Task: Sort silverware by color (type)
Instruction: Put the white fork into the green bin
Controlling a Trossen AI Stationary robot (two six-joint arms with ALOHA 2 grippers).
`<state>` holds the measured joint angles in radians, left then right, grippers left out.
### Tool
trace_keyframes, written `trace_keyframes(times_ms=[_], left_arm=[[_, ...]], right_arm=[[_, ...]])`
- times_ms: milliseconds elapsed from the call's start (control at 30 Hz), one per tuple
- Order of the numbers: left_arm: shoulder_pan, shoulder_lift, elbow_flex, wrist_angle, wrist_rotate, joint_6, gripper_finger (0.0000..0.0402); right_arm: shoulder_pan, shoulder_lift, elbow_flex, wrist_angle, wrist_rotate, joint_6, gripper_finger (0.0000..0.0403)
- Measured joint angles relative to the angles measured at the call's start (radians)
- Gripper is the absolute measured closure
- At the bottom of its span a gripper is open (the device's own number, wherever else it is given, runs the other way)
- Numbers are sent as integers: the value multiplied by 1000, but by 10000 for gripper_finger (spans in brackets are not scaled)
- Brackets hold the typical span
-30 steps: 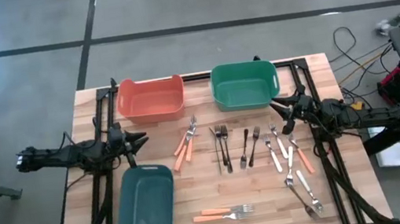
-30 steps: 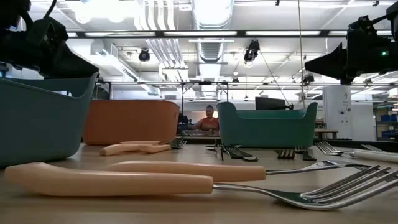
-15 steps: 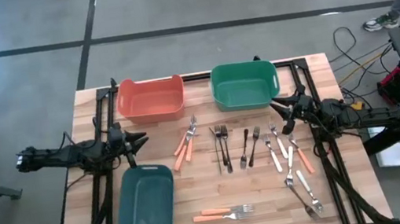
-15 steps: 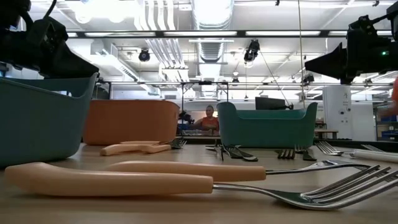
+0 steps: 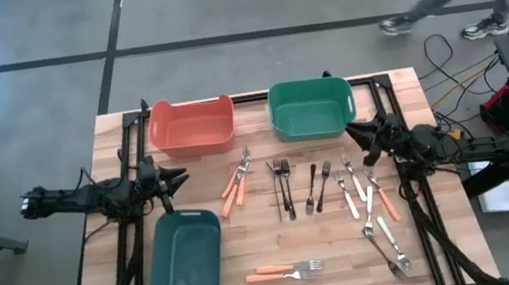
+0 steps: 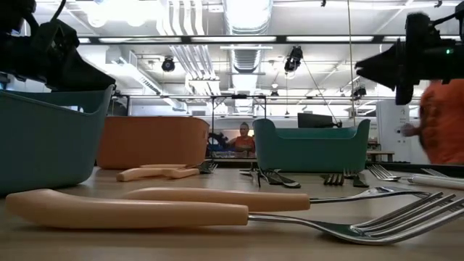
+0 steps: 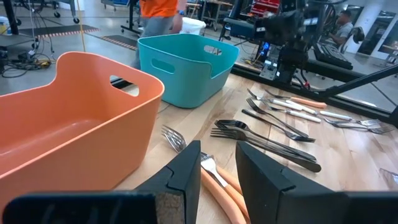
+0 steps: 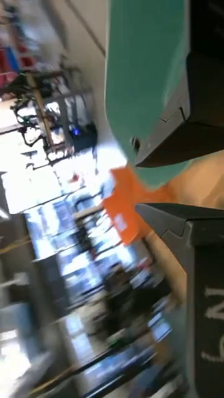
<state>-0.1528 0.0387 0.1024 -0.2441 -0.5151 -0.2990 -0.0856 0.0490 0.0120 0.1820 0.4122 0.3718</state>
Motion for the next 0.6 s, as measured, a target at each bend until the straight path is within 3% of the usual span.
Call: trace_keyframes(times_ms=[67, 133, 233, 333, 467, 600], left_arm=[[0, 0, 0, 55, 2, -99, 317], [0, 1, 0, 161, -1, -344, 317], [4, 5, 0, 348, -112, -474, 317], [4, 32, 0, 591, -108, -360, 317], [4, 116, 0, 898, -37, -176, 317], [4, 233, 61, 940, -44, -138, 317]], right_arm=[[0, 1, 0, 67, -6, 48, 307], [0, 5, 12, 110, -33, 54, 307], [0, 31, 65, 102, -34, 42, 307], [0, 86, 145, 45, 4, 49, 307], [0, 183, 290, -195, 81, 171, 307], [0, 290, 446, -486, 86, 304, 307]])
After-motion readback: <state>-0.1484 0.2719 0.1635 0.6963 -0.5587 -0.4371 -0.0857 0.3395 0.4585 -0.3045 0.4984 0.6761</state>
